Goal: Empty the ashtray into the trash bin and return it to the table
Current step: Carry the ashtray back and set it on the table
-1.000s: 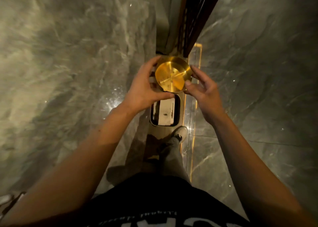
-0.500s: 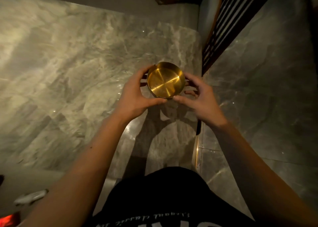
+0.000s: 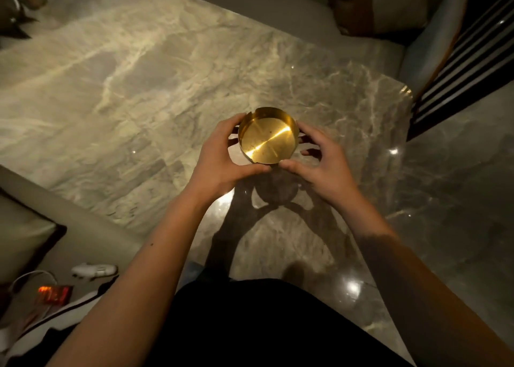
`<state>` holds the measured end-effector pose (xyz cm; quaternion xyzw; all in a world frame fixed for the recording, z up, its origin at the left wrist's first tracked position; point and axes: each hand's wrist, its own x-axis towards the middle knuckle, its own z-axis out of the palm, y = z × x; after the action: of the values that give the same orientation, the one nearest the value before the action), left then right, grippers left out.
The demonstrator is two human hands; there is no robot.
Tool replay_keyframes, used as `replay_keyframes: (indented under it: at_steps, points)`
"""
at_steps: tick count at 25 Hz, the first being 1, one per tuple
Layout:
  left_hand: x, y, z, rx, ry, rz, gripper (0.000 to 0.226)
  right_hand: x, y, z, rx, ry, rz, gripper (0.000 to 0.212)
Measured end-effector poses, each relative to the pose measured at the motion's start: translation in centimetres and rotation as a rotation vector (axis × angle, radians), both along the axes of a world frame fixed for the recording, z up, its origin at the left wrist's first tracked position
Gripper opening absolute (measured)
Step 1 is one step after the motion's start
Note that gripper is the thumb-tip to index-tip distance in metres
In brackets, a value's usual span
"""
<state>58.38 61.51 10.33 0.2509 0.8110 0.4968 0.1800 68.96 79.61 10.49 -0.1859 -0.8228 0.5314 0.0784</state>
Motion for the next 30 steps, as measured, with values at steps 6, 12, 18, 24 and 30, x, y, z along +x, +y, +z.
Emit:
replay_keyframes:
  at_steps: [6, 12, 18, 24, 30]
  points:
    - [-11.4, -6.9, -0.9, 0.033, -0.008, -0.099, 0.098, -9.6, -8.2, -0.6, 0.050, 0.011, -0.110, 0.076]
    - [-20.5, -13.3, 0.1, 0.017, -0.052, -0.166, 0.105, -17.2, -15.6, 0.0, 0.048, 0.004, -0.179, 0.075]
    - [-23.1, -16.5, 0.4, -0.007, -0.033, -0.076, 0.104, -21.5, -17.5, 0.1, 0.057, 0.014, -0.075, 0.075]
    - [-24.6, -20.9, 1.1, -0.051, -0.005, 0.088, 0.101, -26.0, -20.3, -0.4, 0.014, 0.039, 0.070, 0.075]
    - [-29.7, -28.9, 0.7, -0.117, 0.000, 0.202, 0.100, -33.1, -27.7, -1.1, -0.012, 0.019, 0.197, 0.073]
